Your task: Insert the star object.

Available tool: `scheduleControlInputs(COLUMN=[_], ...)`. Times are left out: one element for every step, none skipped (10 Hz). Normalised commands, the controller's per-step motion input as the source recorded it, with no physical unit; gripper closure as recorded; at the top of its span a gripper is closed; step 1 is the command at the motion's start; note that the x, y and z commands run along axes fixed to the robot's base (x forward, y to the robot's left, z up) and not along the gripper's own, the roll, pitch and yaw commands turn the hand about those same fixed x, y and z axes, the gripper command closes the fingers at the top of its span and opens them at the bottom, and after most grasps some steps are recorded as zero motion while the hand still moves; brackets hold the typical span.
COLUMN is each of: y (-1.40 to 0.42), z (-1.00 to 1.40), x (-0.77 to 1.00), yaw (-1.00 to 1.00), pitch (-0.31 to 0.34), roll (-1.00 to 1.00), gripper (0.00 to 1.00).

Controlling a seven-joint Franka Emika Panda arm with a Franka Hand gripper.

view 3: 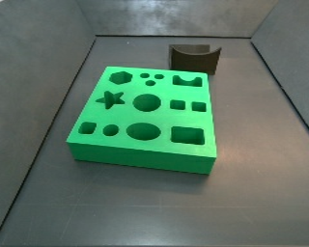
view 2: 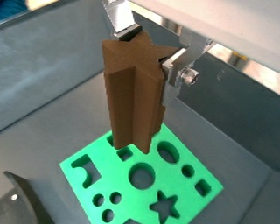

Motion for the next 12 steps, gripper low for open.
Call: scheduleControlInputs(y=[0.0, 0.0, 0.02, 0.07, 0.07, 0.28, 0.39, 0.38, 0.02, -0.04, -0.17, -0.15], z=[-0.95, -0.97, -0.89, -0.77, -0.55, -0.22, -0.18, -0.38, -0.83, -1.0, -1.0, -1.0], x=[0.0, -0.07, -0.1, -0.44, -0.14, -0.13, -0.28, -0.35, -0.56, -0.26, -0.17, -0.16], yaw=[-0.54, -0.59, -0.67, -0.69, -0.26, 0.0, 0.0, -0.2, -0.67, -0.85, -0.86, -0.88], pitch=[-0.049, 0.0, 0.0, 0.0, 0.0, 0.0, -0.059, -0.14, -0.096, -0.033, -0.027, -0.027], roll=[-0.05, -0.07, -0.1, -0.19, -0.31, -0.5, -0.5, -0.41, -0.15, -0.02, 0.0, 0.0], gripper=[1.0, 1.0, 1.0, 1.0, 1.0, 1.0, 1.0, 1.0, 1.0, 1.0, 1.0, 1.0])
